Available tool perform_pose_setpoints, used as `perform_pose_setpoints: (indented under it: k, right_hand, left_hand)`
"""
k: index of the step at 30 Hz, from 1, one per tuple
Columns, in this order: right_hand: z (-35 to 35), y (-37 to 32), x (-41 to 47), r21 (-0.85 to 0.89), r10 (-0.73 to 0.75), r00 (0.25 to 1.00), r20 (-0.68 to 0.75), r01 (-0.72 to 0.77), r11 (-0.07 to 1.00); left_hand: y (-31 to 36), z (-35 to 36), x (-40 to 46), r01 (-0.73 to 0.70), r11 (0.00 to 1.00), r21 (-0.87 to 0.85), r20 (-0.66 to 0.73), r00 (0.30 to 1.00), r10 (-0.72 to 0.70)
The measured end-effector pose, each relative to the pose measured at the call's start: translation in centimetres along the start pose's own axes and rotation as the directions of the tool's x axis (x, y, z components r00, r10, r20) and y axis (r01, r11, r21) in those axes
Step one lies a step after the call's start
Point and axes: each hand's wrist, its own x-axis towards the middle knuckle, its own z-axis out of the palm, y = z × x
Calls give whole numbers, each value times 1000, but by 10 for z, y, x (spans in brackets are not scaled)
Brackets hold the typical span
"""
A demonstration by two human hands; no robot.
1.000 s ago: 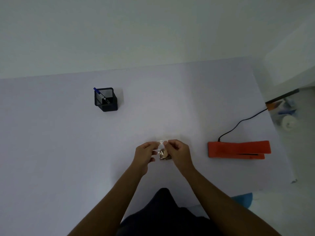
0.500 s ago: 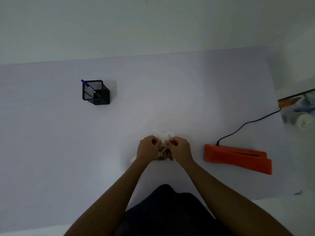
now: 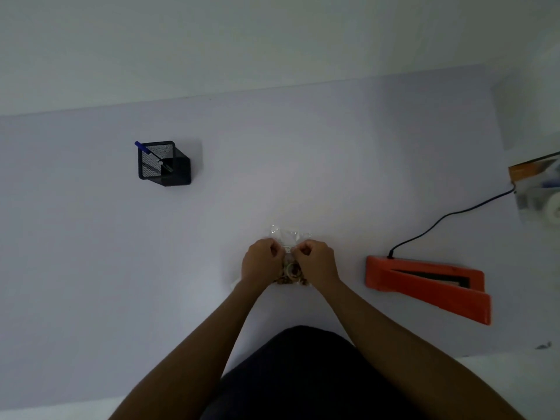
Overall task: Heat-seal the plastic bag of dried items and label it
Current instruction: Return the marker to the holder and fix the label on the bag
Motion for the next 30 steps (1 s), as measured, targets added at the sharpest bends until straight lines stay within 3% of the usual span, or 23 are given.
perform_pose_setpoints:
  k: [18, 30]
  right_hand:
    - [9, -7, -3, -109, 76, 994, -72, -84, 990]
    - [11, -6, -5, -72, 99, 989, -108, -107, 992]
  left_hand:
    - [8, 4, 9, -17, 991, 134, 10, 1000, 15]
    - [1, 5, 9, -21, 993, 114, -59, 998, 28]
